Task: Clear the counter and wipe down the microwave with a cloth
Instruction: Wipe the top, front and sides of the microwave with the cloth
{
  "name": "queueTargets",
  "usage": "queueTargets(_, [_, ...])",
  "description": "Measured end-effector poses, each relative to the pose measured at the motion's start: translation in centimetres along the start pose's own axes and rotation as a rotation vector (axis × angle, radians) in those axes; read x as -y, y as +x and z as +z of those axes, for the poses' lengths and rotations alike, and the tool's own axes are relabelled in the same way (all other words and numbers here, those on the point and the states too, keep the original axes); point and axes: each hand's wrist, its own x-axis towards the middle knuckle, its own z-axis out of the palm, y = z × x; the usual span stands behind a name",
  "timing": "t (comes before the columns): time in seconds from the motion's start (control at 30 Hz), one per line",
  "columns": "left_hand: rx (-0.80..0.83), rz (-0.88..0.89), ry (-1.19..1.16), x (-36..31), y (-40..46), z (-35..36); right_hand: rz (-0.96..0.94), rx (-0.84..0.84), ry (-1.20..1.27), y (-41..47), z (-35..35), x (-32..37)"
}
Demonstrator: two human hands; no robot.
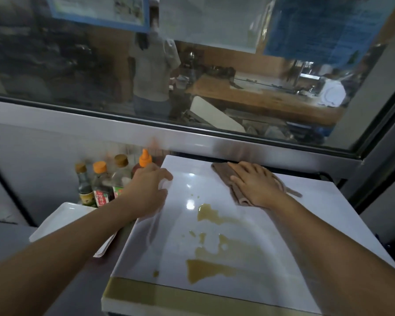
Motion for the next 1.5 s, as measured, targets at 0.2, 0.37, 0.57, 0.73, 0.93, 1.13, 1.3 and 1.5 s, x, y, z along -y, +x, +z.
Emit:
queueTargets(0.2, [-0.015, -0.075, -0.166, 1.2, -1.2, -1.0, -0.208, 0.024, 0.079, 4.9, 0.8, 9.8])
queueTargets(0.37, [-0.036, -0.089, -0.172, 2.2, -2.8, -1.5, -0.253, 0.025, 0.097, 7.4, 0.7, 13.0])
queueTargets(0.57, [-0.034, -0.128, -0.252, 2.2, -4.1, -2.4, -0.320, 0.038, 0.114, 6.3, 0.5, 12.8])
queueTargets(0.73, [-0.063, -0.102, -0.247, 2.1, -4.8, -3.3, -0.426, -0.013, 0.151, 1.6, 0.3, 13.7])
queueTargets(0.93, [-0.095, -0.081, -0.230, 1.7, -5.0, -3.8, -0.601, -0.006, 0.017, -3.3, 1.0, 14.5])
queueTargets(1.13, [-0.063, -0.085, -0.271, 1.6, -5.2, -2.8, -0.498, 0.001, 0.022, 1.7, 0.3, 10.7])
queueTargets(1.3, [-0.048, -0.031, -0.182, 0.2, -5.1, -1.7, -0.301, 0.050, -0.010, 2.4, 0.5, 9.3])
queueTargets(1.5, [-0.025, -0.016, -0.070, -2.1, -5.4, -0.6, -0.401, -0.019, -0.060, -8.2, 0.3, 8.3])
